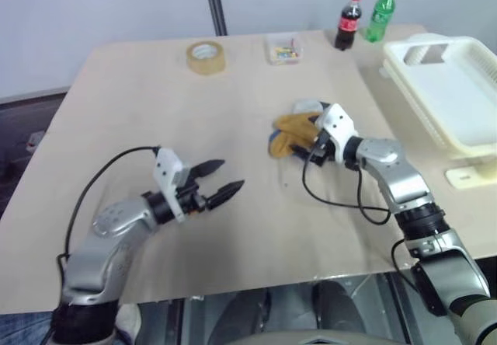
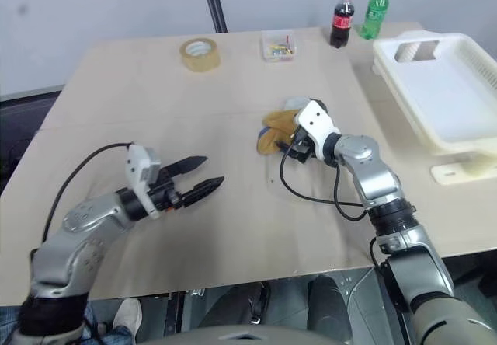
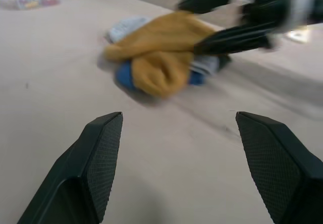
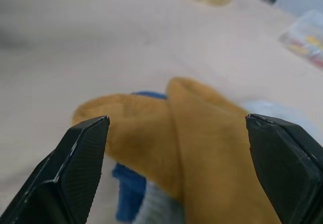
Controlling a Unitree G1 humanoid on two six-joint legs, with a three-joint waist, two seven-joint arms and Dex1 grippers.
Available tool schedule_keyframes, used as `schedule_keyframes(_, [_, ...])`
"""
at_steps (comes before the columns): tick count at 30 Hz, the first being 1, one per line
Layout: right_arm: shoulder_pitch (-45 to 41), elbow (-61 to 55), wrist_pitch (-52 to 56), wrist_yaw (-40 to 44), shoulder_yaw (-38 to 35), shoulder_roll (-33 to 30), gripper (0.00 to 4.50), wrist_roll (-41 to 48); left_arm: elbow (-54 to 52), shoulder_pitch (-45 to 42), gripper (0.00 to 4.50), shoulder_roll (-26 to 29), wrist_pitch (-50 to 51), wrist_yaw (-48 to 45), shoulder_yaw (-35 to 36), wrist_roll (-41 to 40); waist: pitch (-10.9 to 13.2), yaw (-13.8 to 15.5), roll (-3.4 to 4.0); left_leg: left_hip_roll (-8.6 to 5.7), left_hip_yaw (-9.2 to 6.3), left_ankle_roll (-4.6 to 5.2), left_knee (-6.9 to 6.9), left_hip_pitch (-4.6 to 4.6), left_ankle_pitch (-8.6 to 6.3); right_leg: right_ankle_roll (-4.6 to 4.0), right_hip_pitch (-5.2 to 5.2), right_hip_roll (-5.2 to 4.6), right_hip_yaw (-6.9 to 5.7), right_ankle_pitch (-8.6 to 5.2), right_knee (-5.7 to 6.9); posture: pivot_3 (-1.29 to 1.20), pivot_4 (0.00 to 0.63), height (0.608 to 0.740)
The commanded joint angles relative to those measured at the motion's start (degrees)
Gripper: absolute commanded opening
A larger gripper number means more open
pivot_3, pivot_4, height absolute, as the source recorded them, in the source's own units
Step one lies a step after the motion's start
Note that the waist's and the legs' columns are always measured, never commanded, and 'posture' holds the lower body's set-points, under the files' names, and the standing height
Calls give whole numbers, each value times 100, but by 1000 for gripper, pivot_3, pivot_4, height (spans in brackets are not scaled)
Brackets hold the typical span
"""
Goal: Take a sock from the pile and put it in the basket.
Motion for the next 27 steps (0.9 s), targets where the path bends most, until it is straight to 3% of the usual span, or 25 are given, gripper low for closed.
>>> schedule_keyframes(1, [-526,578,-284,-239,136,350,4485,-274,-1050,778,3815,161,144,66,963,-681,2,-33,2,2,1,-1,-2,2,0,0,0,1,1,0,0,0,150,740])
schedule_keyframes(10, [-1267,1817,-330,-372,56,781,4485,-448,-1587,2030,3815,20,-218,107,1810,-954,3,0,6,14,9,-6,-9,16,1,-9,2,19,12,4,-2,0,150,740])
schedule_keyframes(13, [-1355,1970,-181,-351,-7,822,3709,-431,-1585,2172,3815,19,-312,131,1843,-937,4,-6,7,19,9,-7,-12,15,1,-11,2,24,13,5,-4,0,150,740])
schedule_keyframes(21, [-1415,2145,-145,-375,-47,820,45,-490,-1548,2130,3815,-25,-484,317,1706,-886,5,-21,9,36,20,-13,-13,19,-2,-20,1,42,25,10,-4,0,150,740])
schedule_keyframes(27, [-1335,1832,-134,-316,-108,820,17,-426,-1584,2079,3815,4,-463,435,1616,-892,5,-24,9,38,31,-13,-15,19,-3,-21,-1,44,36,11,-4,0,150,740])
